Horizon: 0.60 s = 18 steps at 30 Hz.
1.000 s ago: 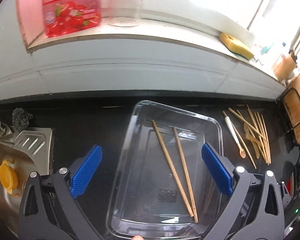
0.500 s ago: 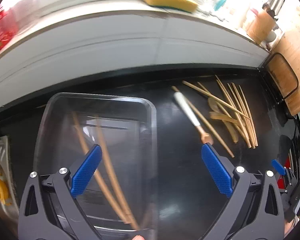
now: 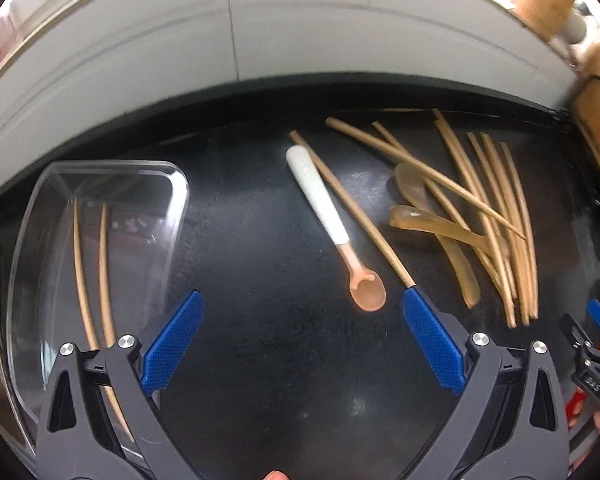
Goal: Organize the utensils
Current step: 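Grasp the white-handled orange spoon with the left gripper while the right grasps a chopstick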
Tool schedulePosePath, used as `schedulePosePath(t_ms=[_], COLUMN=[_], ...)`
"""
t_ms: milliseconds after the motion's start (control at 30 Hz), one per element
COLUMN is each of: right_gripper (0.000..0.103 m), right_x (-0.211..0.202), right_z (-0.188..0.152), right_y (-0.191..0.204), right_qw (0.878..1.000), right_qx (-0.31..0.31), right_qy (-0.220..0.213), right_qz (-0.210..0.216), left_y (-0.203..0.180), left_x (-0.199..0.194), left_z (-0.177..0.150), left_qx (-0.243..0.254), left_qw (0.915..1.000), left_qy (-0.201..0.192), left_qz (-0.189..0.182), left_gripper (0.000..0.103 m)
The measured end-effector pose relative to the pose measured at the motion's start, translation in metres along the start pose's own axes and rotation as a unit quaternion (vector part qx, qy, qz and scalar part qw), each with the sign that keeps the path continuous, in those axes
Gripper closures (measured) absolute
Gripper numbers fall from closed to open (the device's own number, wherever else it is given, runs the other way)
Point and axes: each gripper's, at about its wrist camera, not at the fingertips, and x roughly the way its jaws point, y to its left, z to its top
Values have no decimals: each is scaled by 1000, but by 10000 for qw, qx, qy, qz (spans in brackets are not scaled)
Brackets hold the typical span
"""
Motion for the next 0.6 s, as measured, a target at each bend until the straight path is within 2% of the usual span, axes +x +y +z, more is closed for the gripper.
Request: schedulePosePath(t_ms=[133,267,433,600], right_gripper=[7,7,7,7], right_x=[21,36,49,58], right_z=[14,27,35,44], right_y=[-21,-35,-30,-19], right_qw=[9996,9987,9965,9947], right_qx=[-206,-341,-484,-715], right_qy=[103,185,251,270], right_qz=[156,337,630,682], left_y=[-8,-17,-30,-29], left_x=[15,25,35,42], left_z=[3,3,5,8], left_qx=[-285,-590,-719,-962], left_qw=[9988,9963,9929,9894], left_qy=[79,241,380,437], left_qz=[397,576,869,999], left_gripper=[6,6,6,6])
